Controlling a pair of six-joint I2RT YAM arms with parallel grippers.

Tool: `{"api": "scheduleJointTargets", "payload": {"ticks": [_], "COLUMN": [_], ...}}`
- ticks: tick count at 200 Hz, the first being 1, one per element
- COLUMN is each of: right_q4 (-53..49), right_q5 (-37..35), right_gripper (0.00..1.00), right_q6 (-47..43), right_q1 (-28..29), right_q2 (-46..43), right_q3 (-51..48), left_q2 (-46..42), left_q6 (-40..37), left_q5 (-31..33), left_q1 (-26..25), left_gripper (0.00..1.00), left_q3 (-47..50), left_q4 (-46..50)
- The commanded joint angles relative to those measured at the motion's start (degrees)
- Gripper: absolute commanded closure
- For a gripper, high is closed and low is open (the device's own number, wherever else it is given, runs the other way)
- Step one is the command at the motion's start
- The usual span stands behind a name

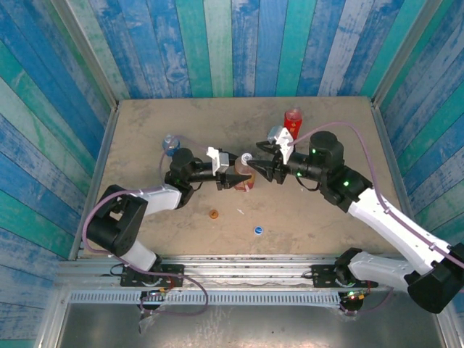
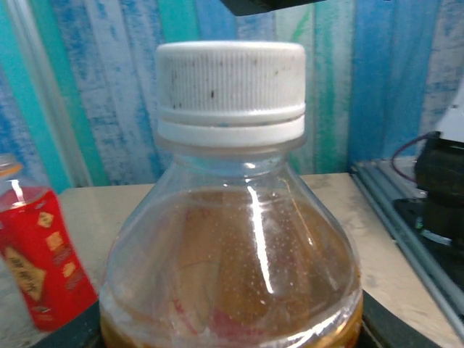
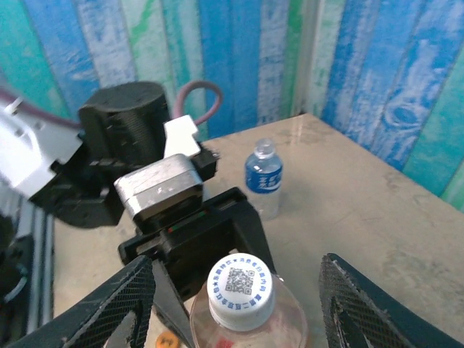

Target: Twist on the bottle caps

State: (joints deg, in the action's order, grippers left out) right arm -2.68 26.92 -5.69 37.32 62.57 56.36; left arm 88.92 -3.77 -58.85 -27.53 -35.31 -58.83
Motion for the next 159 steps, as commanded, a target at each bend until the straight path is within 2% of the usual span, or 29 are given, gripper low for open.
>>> {"api": "scheduleJointTargets", "payload": {"ticks": [1,29,54,80,95,114,125,141,159], "right_q4": [-5.9,-7.7,-7.7,-7.6,-7.6,-7.8,-7.6,-7.6,-8.2], "right_q5": [6.3,8.0,8.5,8.4,8.8,8.6,6.8,0.0,-9.1], "right_gripper": [0.39,0.41,0.48,0.72,0.81,0.84,0.85,0.86,0.87], "right_q6": [-4.1,-5.2,-5.5,-5.4,-4.9,-4.4,-3.7,-2.0,0.5], "right_q1": [0.0,0.2,0.2,0.2,0.2,0.2,0.6,1.6,3.2], "right_q2": [0.9,4.4,6.4,7.0,7.0,7.1,7.3,7.9,9.3], "right_q3": [2.0,4.1,5.0,5.2,5.2,4.7,4.4,4.2,4.9], "left_q2": [-3.3,-3.5,-3.8,-4.2,-4.4,-4.5,-4.7,-5.1,-5.3], "left_q6": [0.3,-1.8,-2.9,-3.0,-3.1,-1.8,-0.7,1.0,2.2], "left_q5": [-7.0,-8.4,-8.4,-7.2,-5.6,-2.1,2.3,10.4,15.8], "left_q1": [-0.1,-0.7,-0.8,-0.8,-0.8,-0.9,-0.9,-0.9,-1.0], "left_gripper": [0.63,0.63,0.62,0.63,0.62,0.63,0.63,0.64,0.63], "left_q3": [-1.8,-2.7,-2.8,-2.7,-2.3,-2.0,-1.5,-0.4,0.4], "left_q4": [2.2,5.6,7.1,7.0,6.4,4.4,2.8,-0.8,-4.0]}}
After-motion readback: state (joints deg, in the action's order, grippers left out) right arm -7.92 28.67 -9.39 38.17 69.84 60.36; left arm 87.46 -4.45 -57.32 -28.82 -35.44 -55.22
